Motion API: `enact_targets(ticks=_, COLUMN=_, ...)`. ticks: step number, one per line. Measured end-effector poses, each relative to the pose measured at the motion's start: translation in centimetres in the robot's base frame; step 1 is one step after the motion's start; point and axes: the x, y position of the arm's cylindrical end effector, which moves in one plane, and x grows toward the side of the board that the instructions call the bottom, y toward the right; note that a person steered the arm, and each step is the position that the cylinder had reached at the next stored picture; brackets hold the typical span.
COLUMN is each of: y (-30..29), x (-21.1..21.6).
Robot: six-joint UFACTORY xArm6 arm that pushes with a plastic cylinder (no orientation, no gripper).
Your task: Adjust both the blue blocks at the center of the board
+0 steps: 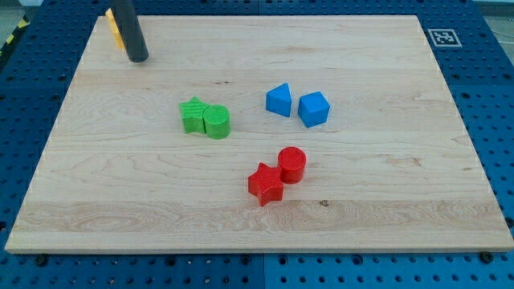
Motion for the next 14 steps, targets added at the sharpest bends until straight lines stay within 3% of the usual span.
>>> enact_targets(ticks=3, y=3.3, x=1.0)
enact_targets(ticks=8, y=10.5, x=6.1)
enact_targets(ticks=13, y=24.5, x=11.1)
enact_targets(ticks=14, y=24.9, x=12.9)
